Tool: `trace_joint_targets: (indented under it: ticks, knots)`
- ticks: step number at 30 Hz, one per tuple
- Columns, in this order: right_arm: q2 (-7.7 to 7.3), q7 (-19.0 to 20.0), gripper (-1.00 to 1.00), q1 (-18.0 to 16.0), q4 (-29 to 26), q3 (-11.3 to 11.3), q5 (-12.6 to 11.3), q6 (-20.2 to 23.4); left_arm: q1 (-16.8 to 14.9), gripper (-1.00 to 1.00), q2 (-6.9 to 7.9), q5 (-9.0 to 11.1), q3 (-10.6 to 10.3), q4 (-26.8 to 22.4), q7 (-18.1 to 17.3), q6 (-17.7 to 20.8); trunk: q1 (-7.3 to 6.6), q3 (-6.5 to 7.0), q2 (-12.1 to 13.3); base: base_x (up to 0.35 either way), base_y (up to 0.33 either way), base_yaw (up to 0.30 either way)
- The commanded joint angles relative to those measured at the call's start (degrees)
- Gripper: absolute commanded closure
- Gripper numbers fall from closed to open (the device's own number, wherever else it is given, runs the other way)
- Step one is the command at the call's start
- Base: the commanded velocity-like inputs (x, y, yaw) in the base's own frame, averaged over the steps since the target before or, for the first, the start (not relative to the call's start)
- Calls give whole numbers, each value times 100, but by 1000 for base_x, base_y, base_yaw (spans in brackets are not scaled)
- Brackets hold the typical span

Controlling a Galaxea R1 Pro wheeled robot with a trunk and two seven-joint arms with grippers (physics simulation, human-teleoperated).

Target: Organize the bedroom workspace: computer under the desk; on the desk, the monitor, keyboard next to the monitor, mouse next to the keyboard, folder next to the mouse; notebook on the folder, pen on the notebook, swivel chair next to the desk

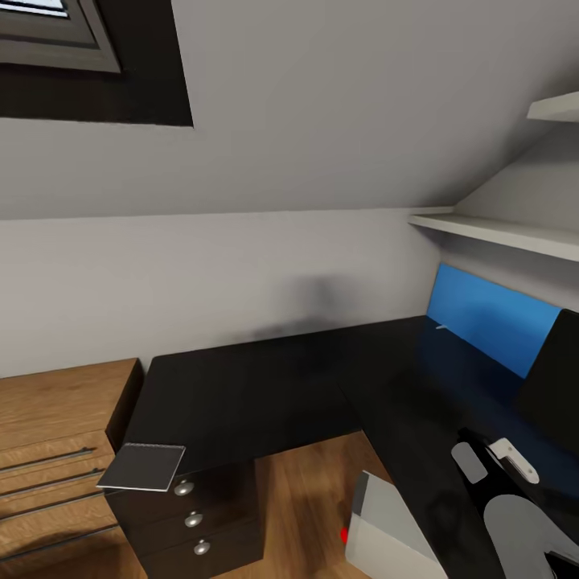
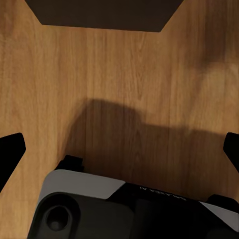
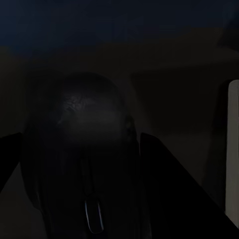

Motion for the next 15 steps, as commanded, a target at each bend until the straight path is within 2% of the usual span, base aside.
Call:
trace_joint_targets:
  ticks: [1,11,15]
  knots:
    - [0,-4,100,-5,-1,5,-80,-48,-2,-100,4,60,-27,-12,50,20,24,-27,-48,0,0,0]
    - [0,-1,100,-4,-1,9,-80,-48,-2,-100,10,55,-27,-12,53,20,243,-206,-449,0,0,0]
    - [0,-2,100,-5,-1,13,-80,-48,-2,-100,10,59,-27,-12,51,20,243,-206,-449,0,0,0]
